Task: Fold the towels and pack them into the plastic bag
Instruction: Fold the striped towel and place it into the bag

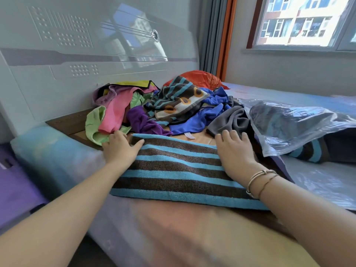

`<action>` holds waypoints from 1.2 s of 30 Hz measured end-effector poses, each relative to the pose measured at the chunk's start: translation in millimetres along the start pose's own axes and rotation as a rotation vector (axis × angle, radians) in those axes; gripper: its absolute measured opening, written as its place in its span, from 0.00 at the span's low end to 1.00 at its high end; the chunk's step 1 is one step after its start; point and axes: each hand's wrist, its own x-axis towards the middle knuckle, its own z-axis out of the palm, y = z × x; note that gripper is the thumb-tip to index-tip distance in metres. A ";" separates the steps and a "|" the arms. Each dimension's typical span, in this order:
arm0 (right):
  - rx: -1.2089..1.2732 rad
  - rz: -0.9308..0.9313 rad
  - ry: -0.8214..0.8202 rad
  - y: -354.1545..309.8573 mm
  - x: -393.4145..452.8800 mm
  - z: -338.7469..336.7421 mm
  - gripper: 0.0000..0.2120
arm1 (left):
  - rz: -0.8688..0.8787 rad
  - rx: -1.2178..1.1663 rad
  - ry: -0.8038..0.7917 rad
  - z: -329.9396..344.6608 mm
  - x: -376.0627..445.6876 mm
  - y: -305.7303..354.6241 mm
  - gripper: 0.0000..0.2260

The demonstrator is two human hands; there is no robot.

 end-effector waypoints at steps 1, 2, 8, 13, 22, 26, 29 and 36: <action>0.119 -0.006 0.021 -6.0 -5.9 -3.7 0.24 | -0.056 0.020 -0.018 -4.6 -1.9 -2.7 0.31; 0.257 -0.004 0.013 -13.3 -12.9 -6.7 0.25 | -0.116 0.023 -0.048 -9.3 -5.3 -5.8 0.34; 0.538 -0.030 -0.270 -45.8 -48.8 5.6 0.29 | -0.278 -0.159 -0.219 -34.0 -53.6 -23.7 0.34; 0.587 -0.016 -0.261 -37.6 -57.2 -7.0 0.30 | -0.413 -0.392 -0.370 -58.0 -84.2 -15.7 0.26; 0.915 0.026 -0.057 17.4 -130.6 -42.1 0.27 | -0.320 -1.222 -0.385 -98.6 -101.9 84.1 0.12; 1.180 0.166 -0.038 44.2 -147.7 -47.7 0.24 | 0.047 -0.915 -0.400 -67.1 -136.6 136.4 0.05; 1.260 0.229 -0.017 58.2 -152.6 -46.9 0.21 | 0.446 -0.421 -0.390 -36.9 -170.5 158.5 0.06; 1.300 0.386 -0.229 63.5 -144.9 -28.0 0.18 | 0.463 -0.221 -0.310 -6.7 -209.5 179.7 0.06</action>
